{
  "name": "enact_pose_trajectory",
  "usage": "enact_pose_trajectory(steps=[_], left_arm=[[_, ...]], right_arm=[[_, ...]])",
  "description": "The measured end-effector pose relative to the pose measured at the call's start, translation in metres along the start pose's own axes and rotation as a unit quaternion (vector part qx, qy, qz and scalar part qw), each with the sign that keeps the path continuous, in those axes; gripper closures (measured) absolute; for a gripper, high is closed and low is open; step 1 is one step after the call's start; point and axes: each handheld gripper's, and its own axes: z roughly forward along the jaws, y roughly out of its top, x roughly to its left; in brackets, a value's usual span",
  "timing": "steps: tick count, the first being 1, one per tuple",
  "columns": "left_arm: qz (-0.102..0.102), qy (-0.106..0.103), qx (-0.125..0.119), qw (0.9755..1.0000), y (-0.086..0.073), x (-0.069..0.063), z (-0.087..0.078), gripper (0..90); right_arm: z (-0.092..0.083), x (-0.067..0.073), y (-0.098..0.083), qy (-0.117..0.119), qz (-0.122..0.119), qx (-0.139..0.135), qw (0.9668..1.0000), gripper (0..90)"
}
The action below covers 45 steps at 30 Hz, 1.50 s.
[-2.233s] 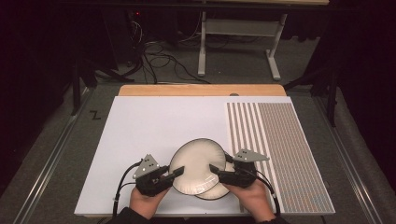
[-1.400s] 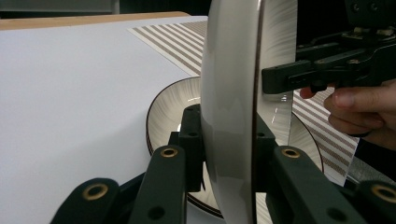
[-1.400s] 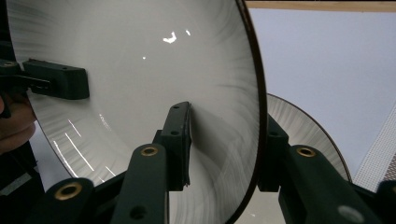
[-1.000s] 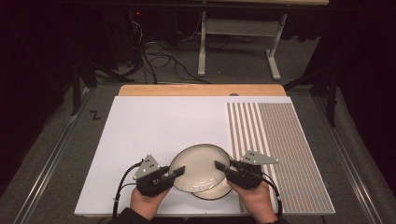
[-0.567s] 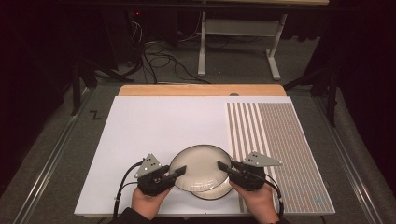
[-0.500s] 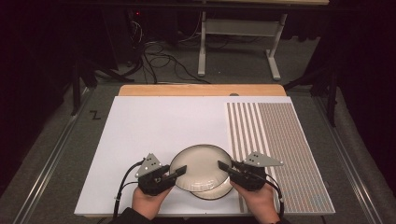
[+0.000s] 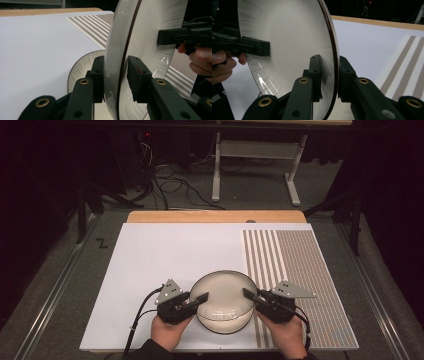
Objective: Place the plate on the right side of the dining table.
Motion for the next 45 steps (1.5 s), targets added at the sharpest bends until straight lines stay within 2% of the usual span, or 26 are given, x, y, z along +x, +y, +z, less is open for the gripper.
enact_pose_trajectory(steps=[6, 11, 17, 30, 39, 45], left_arm=[[0.006, -0.006, 0.003, 1.0, 0.005, -0.012, 0.017, 66.6], [0.013, -0.016, 0.015, 0.9997, 0.007, -0.023, 0.031, 67.1], [0.018, -0.031, 0.031, 0.9989, 0.004, -0.032, 0.047, 67.7], [0.029, -0.032, 0.047, 0.998, -0.005, -0.046, 0.083, 69.2], [0.056, -0.024, 0.054, 0.9967, -0.014, -0.055, 0.123, 68.5], [0.074, -0.027, 0.058, 0.9952, -0.025, -0.062, 0.151, 69.4]], right_arm=[[-0.013, -0.01, 0.006, -0.01, 0.0, -0.014, 0.9998, 79.3], [-0.026, -0.021, 0.01, -0.014, 0.006, -0.025, 0.9996, 80.3], [-0.043, -0.031, 0.012, -0.028, -0.004, -0.033, 0.9991, 81.1], [-0.064, -0.061, 0.011, -0.052, 0.016, -0.049, 0.9973, 81.7], [-0.074, -0.088, 0.008, -0.078, 0.034, -0.058, 0.9947, 81.6], [-0.08, -0.112, 0.0, -0.111, 0.047, -0.055, 0.9912, 79.8]])
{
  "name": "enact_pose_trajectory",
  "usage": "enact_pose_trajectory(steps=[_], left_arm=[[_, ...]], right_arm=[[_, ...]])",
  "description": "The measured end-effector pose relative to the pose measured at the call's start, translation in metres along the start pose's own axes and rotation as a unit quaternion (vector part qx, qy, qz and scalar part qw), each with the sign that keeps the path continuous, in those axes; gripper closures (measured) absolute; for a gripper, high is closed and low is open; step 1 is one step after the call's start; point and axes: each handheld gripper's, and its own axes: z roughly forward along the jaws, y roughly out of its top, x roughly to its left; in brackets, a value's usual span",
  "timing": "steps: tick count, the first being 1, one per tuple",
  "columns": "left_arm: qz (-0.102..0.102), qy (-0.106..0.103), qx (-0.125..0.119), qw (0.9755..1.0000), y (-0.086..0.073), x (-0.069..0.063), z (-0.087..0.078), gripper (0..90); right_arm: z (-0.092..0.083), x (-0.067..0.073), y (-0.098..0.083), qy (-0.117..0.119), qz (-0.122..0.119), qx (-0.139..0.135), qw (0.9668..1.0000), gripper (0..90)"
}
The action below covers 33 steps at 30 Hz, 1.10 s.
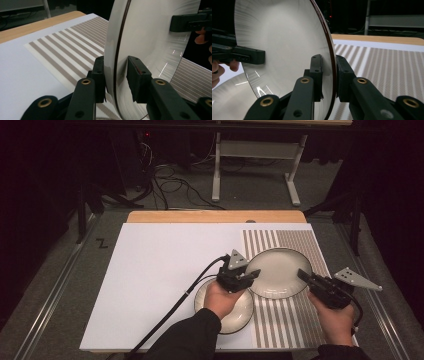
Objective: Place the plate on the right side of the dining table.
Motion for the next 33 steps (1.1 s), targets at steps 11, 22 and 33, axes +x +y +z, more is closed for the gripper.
enact_pose_trajectory(steps=[11, 22, 33], left_arm=[[0.005, -0.004, 0.016, 0.9999, -0.011, -0.004, 0.034, 68.8], [0.006, 0.001, 0.029, 0.9996, -0.019, -0.001, 0.048, 68.3], [0.002, 0.027, 0.055, 0.9981, -0.032, 0.007, 0.057, 67.3]], right_arm=[[-0.007, -0.027, -0.009, -0.03, 0.005, 0.004, 0.9995, 79.9], [-0.007, -0.037, -0.015, -0.044, 0.005, 0.008, 0.999, 79.9], [0.001, -0.041, -0.028, -0.054, 0.01, 0.032, 0.998, 80.0]])
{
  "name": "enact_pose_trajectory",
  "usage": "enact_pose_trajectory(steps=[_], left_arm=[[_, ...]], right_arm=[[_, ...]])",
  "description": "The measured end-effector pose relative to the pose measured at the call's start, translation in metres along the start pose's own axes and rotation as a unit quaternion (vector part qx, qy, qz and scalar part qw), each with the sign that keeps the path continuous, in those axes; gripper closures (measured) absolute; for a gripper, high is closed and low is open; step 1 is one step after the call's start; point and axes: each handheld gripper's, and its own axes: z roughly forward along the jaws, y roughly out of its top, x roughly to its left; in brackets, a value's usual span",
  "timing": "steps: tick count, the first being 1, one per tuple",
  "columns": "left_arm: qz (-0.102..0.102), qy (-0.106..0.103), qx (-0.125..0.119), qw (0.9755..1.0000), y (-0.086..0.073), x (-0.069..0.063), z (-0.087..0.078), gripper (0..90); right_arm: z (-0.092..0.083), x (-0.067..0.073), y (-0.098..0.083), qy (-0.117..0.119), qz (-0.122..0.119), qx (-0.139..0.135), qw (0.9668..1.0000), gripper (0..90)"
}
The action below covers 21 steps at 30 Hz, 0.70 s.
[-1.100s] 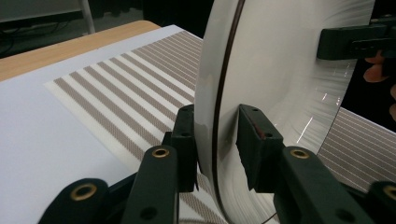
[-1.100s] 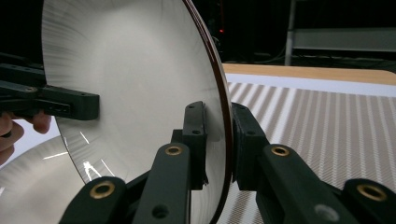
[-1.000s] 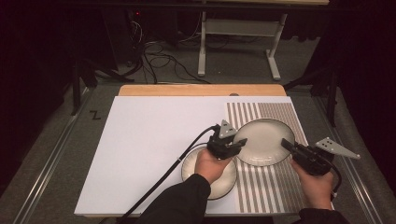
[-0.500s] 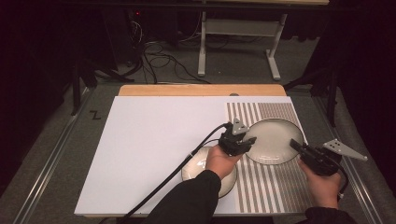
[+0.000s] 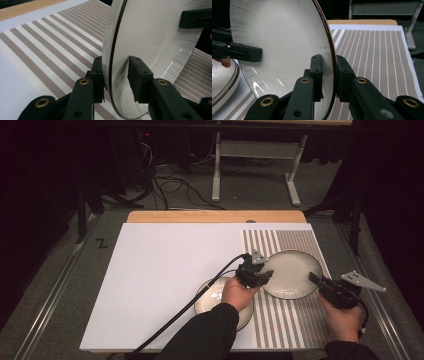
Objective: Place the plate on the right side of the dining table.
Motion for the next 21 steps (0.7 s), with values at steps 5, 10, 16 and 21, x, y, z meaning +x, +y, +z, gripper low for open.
enact_pose_trajectory(steps=[5, 10, 16, 21], left_arm=[[0.006, 0.008, 0.001, 0.9999, -0.0038, 0.0008, 0.0027, 67.0], [0.008, 0.014, 0.007, 0.9999, -0.0078, 0.0025, 0.0054, 67.6], [0.003, 0.015, 0.006, 0.9999, -0.0084, 0.0035, 0.0071, 68.1], [0.002, 0.032, 0.008, 0.9995, -0.0079, 0.0064, 0.0091, 66.8]], right_arm=[[0.0021, -0.0004, -0.0038, -0.004, -0.005, 0.003, 1.0, 79.9], [0.0034, -0.002, -0.007, -0.008, -0.008, 0.007, 0.9999, 79.8], [0.0048, -0.0033, -0.0091, -0.009, -0.008, 0.009, 0.9999, 79.9], [0.0036, -0.0029, -0.0087, -0.003, -0.014, 0.007, 0.9999, 82.0]])
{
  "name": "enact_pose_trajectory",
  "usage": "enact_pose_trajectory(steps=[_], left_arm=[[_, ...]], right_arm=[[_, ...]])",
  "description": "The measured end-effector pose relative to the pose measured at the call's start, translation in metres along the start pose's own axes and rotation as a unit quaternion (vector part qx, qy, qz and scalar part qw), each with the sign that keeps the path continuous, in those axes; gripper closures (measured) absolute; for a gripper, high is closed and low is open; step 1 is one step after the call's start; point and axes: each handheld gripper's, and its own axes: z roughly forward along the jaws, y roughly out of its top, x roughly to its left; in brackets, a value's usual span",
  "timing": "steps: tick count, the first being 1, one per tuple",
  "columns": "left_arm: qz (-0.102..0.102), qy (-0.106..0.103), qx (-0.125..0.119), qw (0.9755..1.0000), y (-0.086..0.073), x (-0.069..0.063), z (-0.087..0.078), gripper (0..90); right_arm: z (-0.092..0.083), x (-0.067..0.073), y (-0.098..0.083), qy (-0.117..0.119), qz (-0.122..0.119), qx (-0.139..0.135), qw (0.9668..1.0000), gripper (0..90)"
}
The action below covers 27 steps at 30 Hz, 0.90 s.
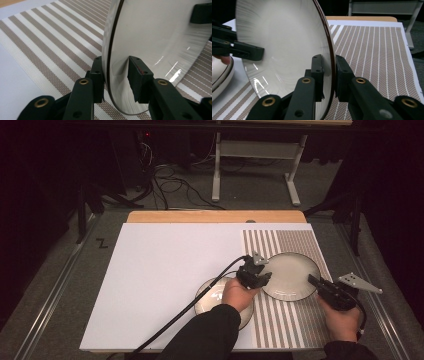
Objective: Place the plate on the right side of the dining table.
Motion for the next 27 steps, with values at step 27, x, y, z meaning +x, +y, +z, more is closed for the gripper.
enact_pose_trajectory(steps=[27], left_arm=[[-0.015, -0.003, -0.086, 0.9962, 0.035, 0.049, -0.098, 46.6]], right_arm=[[0.002, -0.002, 0.003, -0.009, 0.026, 0.02, 0.9994, 83.4]])
